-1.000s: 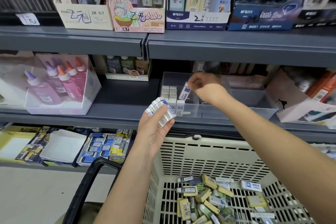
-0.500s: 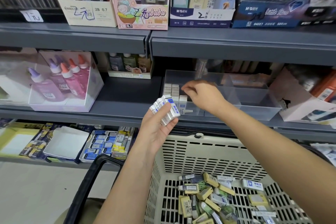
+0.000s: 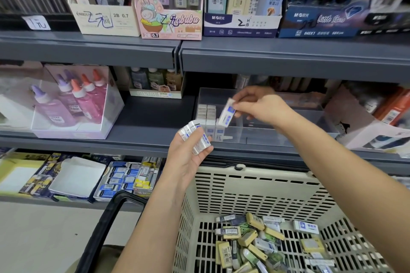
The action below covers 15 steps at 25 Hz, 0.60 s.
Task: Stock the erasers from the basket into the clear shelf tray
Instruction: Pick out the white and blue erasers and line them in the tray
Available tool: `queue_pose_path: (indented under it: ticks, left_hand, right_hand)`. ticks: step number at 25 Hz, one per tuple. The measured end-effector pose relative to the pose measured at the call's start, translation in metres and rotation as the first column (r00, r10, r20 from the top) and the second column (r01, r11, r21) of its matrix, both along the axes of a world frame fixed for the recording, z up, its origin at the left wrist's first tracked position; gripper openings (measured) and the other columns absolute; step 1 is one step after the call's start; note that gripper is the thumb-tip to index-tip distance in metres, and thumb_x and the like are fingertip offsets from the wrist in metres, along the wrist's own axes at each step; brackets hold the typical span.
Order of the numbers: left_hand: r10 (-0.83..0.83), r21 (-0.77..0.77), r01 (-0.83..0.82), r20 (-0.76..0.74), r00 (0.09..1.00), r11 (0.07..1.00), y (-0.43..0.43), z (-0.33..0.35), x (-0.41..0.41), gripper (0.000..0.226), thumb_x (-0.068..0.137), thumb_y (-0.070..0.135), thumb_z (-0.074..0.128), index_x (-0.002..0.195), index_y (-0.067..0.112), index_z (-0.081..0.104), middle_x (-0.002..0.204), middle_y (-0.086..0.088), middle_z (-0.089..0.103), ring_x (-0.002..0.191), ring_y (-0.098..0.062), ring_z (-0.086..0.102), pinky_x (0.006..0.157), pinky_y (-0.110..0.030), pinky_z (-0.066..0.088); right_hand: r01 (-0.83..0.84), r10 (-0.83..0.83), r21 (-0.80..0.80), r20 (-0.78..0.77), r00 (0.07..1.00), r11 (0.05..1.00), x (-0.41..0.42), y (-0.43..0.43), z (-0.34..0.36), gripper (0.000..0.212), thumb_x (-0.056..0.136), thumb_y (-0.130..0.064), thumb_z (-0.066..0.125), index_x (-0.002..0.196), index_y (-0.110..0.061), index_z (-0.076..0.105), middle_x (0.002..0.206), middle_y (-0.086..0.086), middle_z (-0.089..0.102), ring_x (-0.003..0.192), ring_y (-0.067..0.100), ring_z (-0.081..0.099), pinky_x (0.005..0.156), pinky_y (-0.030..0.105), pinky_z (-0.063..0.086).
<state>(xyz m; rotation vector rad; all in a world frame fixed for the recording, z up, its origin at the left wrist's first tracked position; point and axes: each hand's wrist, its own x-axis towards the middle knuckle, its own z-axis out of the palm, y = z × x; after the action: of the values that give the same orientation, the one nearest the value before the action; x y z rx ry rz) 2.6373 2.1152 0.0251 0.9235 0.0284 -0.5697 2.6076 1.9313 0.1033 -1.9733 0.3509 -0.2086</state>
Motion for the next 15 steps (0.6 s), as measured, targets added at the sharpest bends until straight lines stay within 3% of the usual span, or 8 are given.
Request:
queue_pose_path:
  ticks: [2, 3, 4, 6, 8, 10, 15]
  left_hand:
    - [0.013, 0.024, -0.014, 0.035, 0.999, 1.0, 0.001, 0.0, 0.0, 0.013, 0.086, 0.01, 0.062, 0.098, 0.013, 0.061, 0.078, -0.002, 0.071, 0.071, -0.014, 0.069, 0.058, -0.025, 0.055]
    - [0.025, 0.039, -0.027, 0.046, 0.999, 0.999, 0.001, -0.001, 0.0, 0.013, 0.087, 0.01, 0.062, 0.098, 0.014, 0.061, 0.08, -0.002, 0.072, 0.072, -0.014, 0.069, 0.059, -0.025, 0.056]
    - [0.041, 0.056, -0.043, 0.051, 0.998, 0.997, 0.001, -0.002, -0.001, 0.013, 0.087, 0.009, 0.062, 0.099, 0.014, 0.061, 0.082, -0.003, 0.072, 0.072, -0.013, 0.069, 0.06, -0.025, 0.056]
    - [0.068, 0.08, -0.073, 0.055, 0.996, 0.994, 0.001, -0.002, 0.0, 0.013, 0.087, 0.009, 0.062, 0.099, 0.014, 0.06, 0.086, -0.004, 0.071, 0.074, -0.013, 0.069, 0.06, -0.025, 0.056]
    - [0.076, 0.093, -0.082, 0.064, 0.995, 0.992, 0.001, -0.003, 0.001, 0.013, 0.088, 0.01, 0.062, 0.1, 0.015, 0.06, 0.09, -0.005, 0.07, 0.077, -0.014, 0.069, 0.061, -0.025, 0.056]
    - [0.074, 0.104, -0.081, 0.075, 0.994, 0.991, 0.001, -0.003, 0.001, 0.013, 0.088, 0.01, 0.062, 0.099, 0.015, 0.059, 0.089, -0.004, 0.07, 0.077, -0.013, 0.069, 0.061, -0.026, 0.056]
    - [0.058, 0.117, -0.065, 0.066, 0.996, 0.991, -0.001, -0.004, 0.002, 0.015, 0.089, 0.003, 0.059, 0.098, 0.015, 0.059, 0.088, -0.006, 0.069, 0.075, -0.014, 0.069, 0.06, -0.027, 0.056]
  right_hand:
    - [0.159, -0.157, -0.05, 0.042, 0.987, 0.986, 0.012, -0.007, -0.002, 0.024, 0.082, -0.006, 0.065, 0.069, -0.023, 0.056, 0.062, -0.005, 0.067, 0.052, 0.005, 0.061, 0.062, 0.022, 0.048]
    - [0.19, -0.187, -0.149, 0.039, 0.982, 0.97, 0.018, -0.007, -0.004, 0.023, 0.081, -0.009, 0.065, 0.068, -0.025, 0.056, 0.067, -0.004, 0.066, 0.056, 0.006, 0.06, 0.066, 0.017, 0.048]
    - [0.183, -0.186, -0.274, 0.016, 0.982, 0.944, 0.023, -0.007, -0.007, 0.019, 0.081, -0.013, 0.065, 0.068, -0.026, 0.057, 0.071, -0.005, 0.066, 0.06, 0.006, 0.058, 0.063, 0.011, 0.045]
    - [0.106, -0.15, -0.441, -0.065, 0.987, 0.891, 0.029, -0.003, -0.015, 0.011, 0.079, -0.022, 0.066, 0.072, -0.028, 0.06, 0.075, -0.01, 0.066, 0.064, 0.006, 0.057, 0.055, 0.013, 0.043]
    - [-0.002, -0.087, -0.465, -0.169, 0.982, 0.885, 0.034, 0.001, -0.026, 0.008, 0.081, -0.024, 0.066, 0.078, -0.029, 0.061, 0.081, -0.011, 0.066, 0.069, 0.006, 0.059, 0.058, 0.016, 0.043]
    - [-0.079, -0.044, -0.5, -0.228, 0.973, 0.863, 0.036, 0.004, -0.036, 0.008, 0.086, -0.023, 0.062, 0.083, -0.03, 0.061, 0.092, -0.008, 0.067, 0.082, 0.011, 0.061, 0.072, 0.021, 0.049]
    - [-0.135, -0.006, -0.555, -0.245, 0.97, 0.821, 0.034, 0.002, -0.042, 0.018, 0.092, -0.024, 0.052, 0.104, -0.024, 0.065, 0.111, -0.002, 0.067, 0.101, 0.019, 0.061, 0.091, 0.029, 0.048]
